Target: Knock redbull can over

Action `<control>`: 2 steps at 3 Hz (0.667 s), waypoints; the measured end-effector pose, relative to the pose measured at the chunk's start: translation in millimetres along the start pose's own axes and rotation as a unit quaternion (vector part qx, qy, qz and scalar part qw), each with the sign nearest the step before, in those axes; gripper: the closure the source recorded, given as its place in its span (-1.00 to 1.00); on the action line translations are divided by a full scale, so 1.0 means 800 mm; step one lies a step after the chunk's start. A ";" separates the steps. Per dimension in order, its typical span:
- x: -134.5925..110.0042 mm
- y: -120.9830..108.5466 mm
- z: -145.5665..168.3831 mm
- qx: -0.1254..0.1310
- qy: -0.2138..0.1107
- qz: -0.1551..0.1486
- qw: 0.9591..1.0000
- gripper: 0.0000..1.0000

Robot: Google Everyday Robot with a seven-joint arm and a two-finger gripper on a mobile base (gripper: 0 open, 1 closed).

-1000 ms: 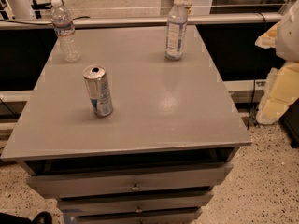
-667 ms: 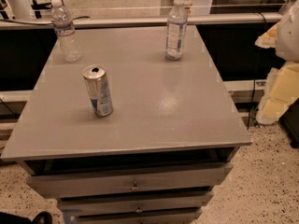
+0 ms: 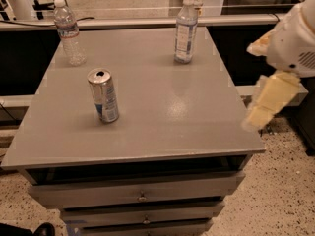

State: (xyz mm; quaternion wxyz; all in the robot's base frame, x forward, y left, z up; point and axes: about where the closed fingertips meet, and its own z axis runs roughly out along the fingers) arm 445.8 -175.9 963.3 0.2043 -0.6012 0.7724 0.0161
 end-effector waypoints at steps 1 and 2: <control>-0.057 0.015 0.049 -0.030 -0.097 0.018 0.995 -1.00; -0.105 0.032 0.094 -0.068 -0.194 0.050 0.977 -1.00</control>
Offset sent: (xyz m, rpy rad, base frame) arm 0.0169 0.1759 -0.0523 0.8221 0.1256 0.0554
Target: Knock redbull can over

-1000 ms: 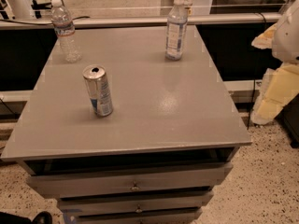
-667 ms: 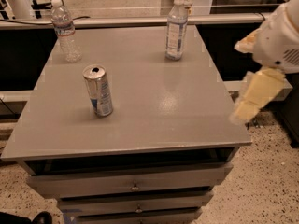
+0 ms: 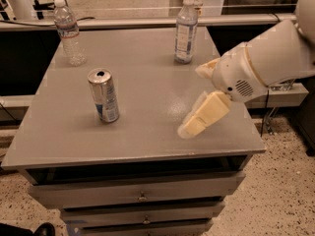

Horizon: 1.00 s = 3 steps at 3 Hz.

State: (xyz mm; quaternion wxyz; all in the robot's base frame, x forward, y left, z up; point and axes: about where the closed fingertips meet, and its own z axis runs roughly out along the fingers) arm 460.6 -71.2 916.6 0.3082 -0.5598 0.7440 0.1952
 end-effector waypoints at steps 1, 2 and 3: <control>-0.020 0.019 0.043 -0.025 -0.090 0.026 0.995 -1.00; -0.046 0.037 0.072 -0.043 -0.187 0.053 0.980 -1.00; -0.077 0.048 0.066 -0.056 -0.222 0.061 0.972 -1.00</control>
Offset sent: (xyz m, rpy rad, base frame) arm -0.0110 0.1084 -0.0011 0.7491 0.0403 -0.0241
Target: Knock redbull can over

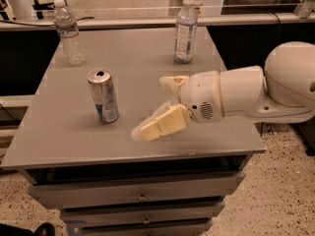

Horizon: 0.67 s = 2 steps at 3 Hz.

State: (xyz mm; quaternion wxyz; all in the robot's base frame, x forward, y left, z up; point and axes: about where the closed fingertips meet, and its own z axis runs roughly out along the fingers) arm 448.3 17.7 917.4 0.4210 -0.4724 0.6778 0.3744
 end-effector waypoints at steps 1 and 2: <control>-0.001 0.001 0.000 -0.001 0.000 -0.001 1.000 -1.00; -0.010 0.004 0.027 -0.018 -0.019 -0.019 0.999 -1.00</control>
Offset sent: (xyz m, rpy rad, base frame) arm 0.0125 0.0618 -0.0039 0.1127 -0.0918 0.1124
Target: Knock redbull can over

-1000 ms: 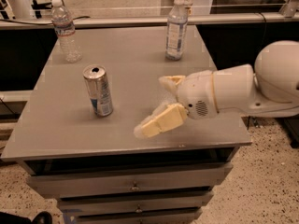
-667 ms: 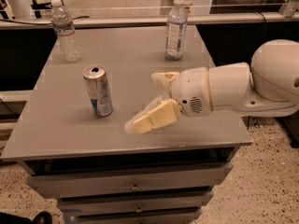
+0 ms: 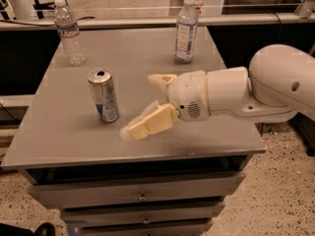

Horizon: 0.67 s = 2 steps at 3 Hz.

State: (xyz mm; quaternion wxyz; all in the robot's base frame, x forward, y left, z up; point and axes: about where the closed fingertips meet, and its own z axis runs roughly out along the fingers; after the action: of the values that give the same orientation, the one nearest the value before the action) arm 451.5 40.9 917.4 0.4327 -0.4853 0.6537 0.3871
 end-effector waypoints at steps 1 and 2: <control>-0.008 0.004 0.052 -0.032 -0.023 -0.023 0.999 -1.00; -0.009 0.002 0.103 -0.053 -0.051 -0.039 0.997 -1.00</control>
Offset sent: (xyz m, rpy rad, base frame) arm 0.0305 0.1177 -0.0372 0.1689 -0.0973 0.1594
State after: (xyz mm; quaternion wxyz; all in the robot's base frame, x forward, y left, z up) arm 466.4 119.6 897.8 0.4537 -0.5125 0.5898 0.4285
